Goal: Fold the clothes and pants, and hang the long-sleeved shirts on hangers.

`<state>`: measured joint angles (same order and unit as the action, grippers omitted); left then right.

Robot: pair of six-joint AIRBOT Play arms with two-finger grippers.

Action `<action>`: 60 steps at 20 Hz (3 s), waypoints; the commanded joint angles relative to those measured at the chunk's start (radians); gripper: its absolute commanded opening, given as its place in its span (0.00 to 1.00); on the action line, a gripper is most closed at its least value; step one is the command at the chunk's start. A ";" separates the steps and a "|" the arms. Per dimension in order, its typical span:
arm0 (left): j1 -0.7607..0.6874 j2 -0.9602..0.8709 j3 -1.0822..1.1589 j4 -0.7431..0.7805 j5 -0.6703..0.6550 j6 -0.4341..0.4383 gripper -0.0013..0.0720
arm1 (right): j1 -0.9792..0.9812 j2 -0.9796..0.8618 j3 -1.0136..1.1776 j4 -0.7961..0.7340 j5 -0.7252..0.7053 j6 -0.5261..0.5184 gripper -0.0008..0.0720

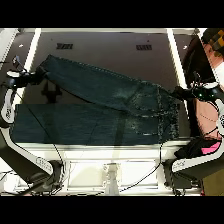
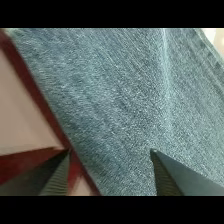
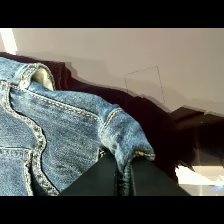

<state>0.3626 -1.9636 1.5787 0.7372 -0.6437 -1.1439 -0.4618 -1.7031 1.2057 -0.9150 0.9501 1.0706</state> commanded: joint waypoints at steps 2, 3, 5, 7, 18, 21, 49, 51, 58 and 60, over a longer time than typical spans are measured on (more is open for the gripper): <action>-0.031 -0.036 0.011 -0.005 0.039 0.016 0.66 | 0.001 -0.001 0.001 -0.002 0.000 0.000 0.07; -0.033 -0.035 0.011 -0.006 0.059 0.019 0.65 | 0.001 0.000 0.001 -0.002 0.000 0.000 0.07; -0.040 -0.035 0.011 -0.005 0.086 0.018 0.65 | 0.001 0.000 0.001 -0.002 0.000 0.000 0.06; -0.043 -0.035 0.011 -0.005 0.092 0.019 0.52 | 0.001 0.000 0.001 -0.002 0.000 0.000 0.07; -0.042 0.117 0.044 0.136 0.010 0.020 0.05 | 0.001 0.001 0.002 -0.005 0.033 0.000 0.06; -0.039 0.223 0.044 0.430 -0.241 -0.202 0.06 | 0.001 0.001 0.002 -0.005 0.043 0.000 0.07; 0.159 0.264 -0.167 0.253 -0.291 -0.468 0.81 | 0.001 0.001 0.001 -0.035 0.044 -0.018 0.07; 0.130 0.255 -0.200 0.253 -0.208 -0.549 0.82 | 0.001 0.001 0.001 -0.035 0.044 -0.019 0.07; 0.066 0.220 -0.216 0.256 0.003 -0.736 0.81 | 0.001 0.001 0.002 -0.048 0.043 -0.019 0.06; 0.063 0.220 -0.216 0.258 0.038 -0.742 0.61 | 0.001 0.001 0.002 -0.053 0.043 -0.019 0.07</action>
<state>0.4385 -1.7393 1.3659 0.9932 -0.6964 -1.8347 -0.4614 -1.7027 1.2068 -0.9596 0.9932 1.0512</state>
